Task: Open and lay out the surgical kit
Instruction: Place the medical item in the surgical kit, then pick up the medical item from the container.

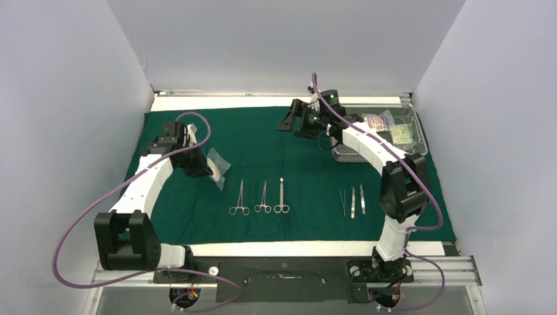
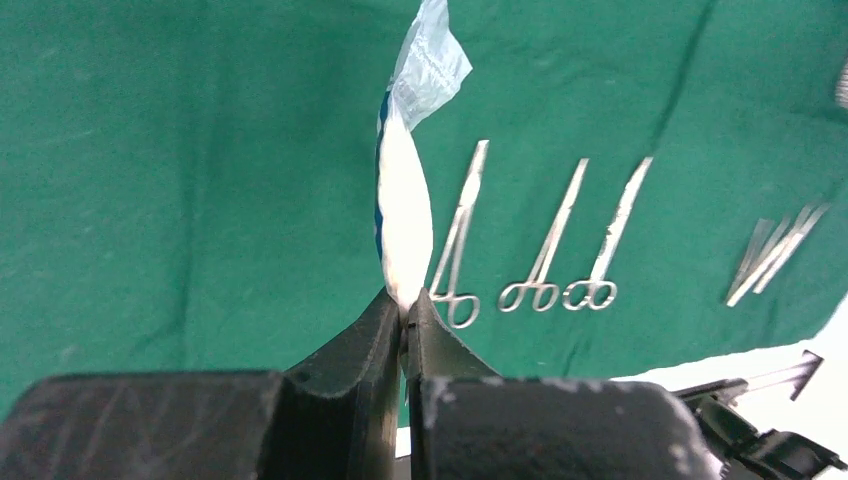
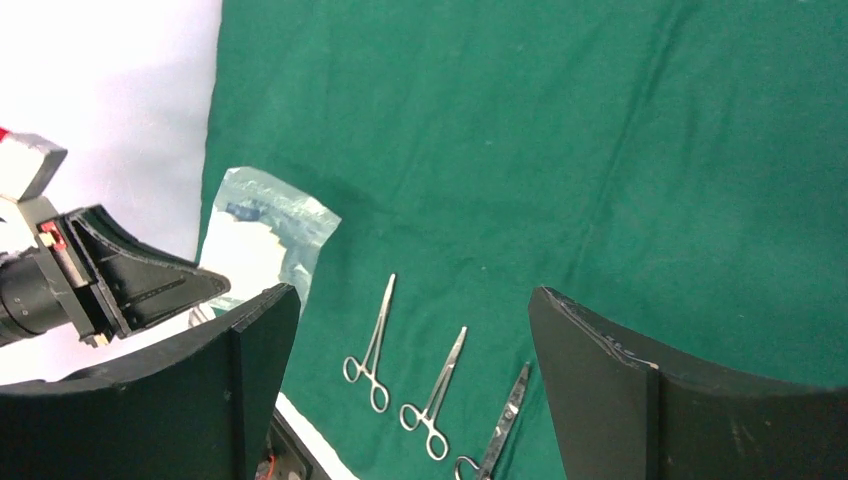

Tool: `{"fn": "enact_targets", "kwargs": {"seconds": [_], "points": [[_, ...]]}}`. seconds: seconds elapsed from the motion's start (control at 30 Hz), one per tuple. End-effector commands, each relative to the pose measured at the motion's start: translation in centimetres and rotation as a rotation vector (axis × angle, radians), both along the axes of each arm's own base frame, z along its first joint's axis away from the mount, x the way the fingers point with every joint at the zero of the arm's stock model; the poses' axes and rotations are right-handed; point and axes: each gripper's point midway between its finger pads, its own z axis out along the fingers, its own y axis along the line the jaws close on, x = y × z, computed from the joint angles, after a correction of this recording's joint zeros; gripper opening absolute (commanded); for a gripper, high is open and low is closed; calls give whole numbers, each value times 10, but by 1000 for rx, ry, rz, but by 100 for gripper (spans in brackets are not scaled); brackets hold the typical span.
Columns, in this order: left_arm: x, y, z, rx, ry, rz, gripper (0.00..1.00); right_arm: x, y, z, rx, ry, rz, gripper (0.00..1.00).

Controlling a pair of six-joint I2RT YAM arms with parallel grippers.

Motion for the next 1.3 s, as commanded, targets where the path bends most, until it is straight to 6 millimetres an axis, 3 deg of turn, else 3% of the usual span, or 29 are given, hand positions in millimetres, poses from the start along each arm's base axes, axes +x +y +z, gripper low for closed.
{"fn": "enact_targets", "kwargs": {"seconds": [0.0, 0.37, 0.5, 0.7, 0.87, 1.0, 1.1, 1.23, 1.27], "points": [[-18, 38, -9, 103, 59, 59, 0, 8, -9, 36, 18, -67, -28, 81], [-48, 67, -40, 149, 284, 142, 0, 15, -25, 24, -7, -30, -74, 80], [-49, 92, -40, 254, 315, 202, 27, 15, -28, 25, -8, -31, -79, 80], [-45, 99, -39, 279, 309, 254, 32, 16, -33, 33, -22, -58, -81, 80], [-46, 119, -26, 380, 293, 294, 43, 25, -56, 41, -63, -82, -136, 81], [-41, 133, -8, 451, 254, 330, 48, 37, -89, 51, -93, -106, -206, 81], [-22, 122, 13, 382, 149, 312, 50, 50, -130, 58, -164, -130, -287, 83], [9, 75, 61, 146, -100, 161, 59, 68, -228, 50, -452, -134, -548, 99], [14, 64, 76, 90, -169, 129, 63, 70, -252, 48, -516, -133, -616, 94]]}}
